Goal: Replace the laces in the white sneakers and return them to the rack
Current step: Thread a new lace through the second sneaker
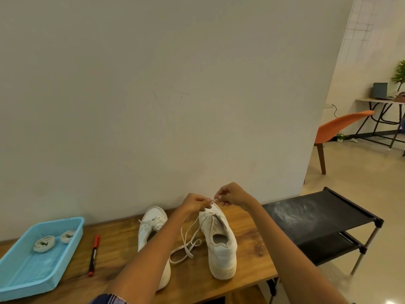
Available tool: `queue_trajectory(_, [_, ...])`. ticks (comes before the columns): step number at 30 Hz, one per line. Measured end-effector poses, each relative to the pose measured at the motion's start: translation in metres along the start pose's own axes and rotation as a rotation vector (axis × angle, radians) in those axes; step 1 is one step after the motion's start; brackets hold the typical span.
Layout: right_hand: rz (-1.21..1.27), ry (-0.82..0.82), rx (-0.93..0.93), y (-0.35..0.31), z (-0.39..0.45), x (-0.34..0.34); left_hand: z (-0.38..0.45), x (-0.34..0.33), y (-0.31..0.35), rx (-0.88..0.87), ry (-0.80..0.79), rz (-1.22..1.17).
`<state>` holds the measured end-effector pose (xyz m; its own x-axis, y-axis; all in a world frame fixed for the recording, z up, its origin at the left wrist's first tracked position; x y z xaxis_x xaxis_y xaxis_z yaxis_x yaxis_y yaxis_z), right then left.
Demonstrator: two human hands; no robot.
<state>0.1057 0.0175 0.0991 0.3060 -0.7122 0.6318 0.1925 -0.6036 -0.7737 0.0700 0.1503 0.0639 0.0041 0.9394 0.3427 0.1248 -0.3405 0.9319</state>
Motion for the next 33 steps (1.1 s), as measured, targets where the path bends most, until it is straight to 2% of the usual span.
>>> queue_trajectory(2, [-0.052,-0.006,0.026,-0.003,0.001,-0.009,0.003,-0.005,-0.002,-0.016,-0.005,-0.027])
queue_trajectory(8, [-0.062,0.155,-0.001,0.010,0.010,-0.019,0.009,-0.008,-0.010,0.055,0.096,-0.092])
queue_trajectory(10, [-0.188,0.145,-0.040,0.020,0.009,-0.027,0.010,-0.006,-0.012,0.071,0.156,-0.050])
queue_trajectory(13, [-0.533,-0.001,-0.139,0.032,0.004,-0.049,0.012,-0.002,-0.016,0.046,0.300,0.128])
queue_trajectory(16, [-0.607,0.082,-0.200,0.043,0.000,-0.064,0.011,-0.010,-0.027,0.065,0.407,0.072])
queue_trajectory(19, [-0.511,0.245,-0.214,0.056,0.000,-0.069,0.013,-0.033,-0.034,0.060,0.394,0.072])
queue_trajectory(23, [-0.061,0.420,-0.277,0.080,0.000,-0.056,0.015,-0.049,-0.044,0.023,0.411,0.152])
queue_trajectory(27, [0.192,0.457,-0.322,0.093,-0.001,-0.055,0.011,-0.056,-0.044,0.068,0.451,0.231])
queue_trajectory(33, [0.280,0.462,-0.348,0.101,0.001,-0.058,0.008,-0.059,-0.035,0.104,0.459,0.405])
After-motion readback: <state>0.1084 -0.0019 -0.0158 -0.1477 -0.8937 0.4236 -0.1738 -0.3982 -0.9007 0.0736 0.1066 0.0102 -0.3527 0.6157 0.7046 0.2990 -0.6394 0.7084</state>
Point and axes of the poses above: each hand's wrist, its own z-axis towards the middle knuckle, its own x-axis out of the back of the hand, y = z × x, the point moved 8 cm from there along z, towards the middle knuckle, and after that the axes turned 2 degrees about -x, right-handed, at the moved point
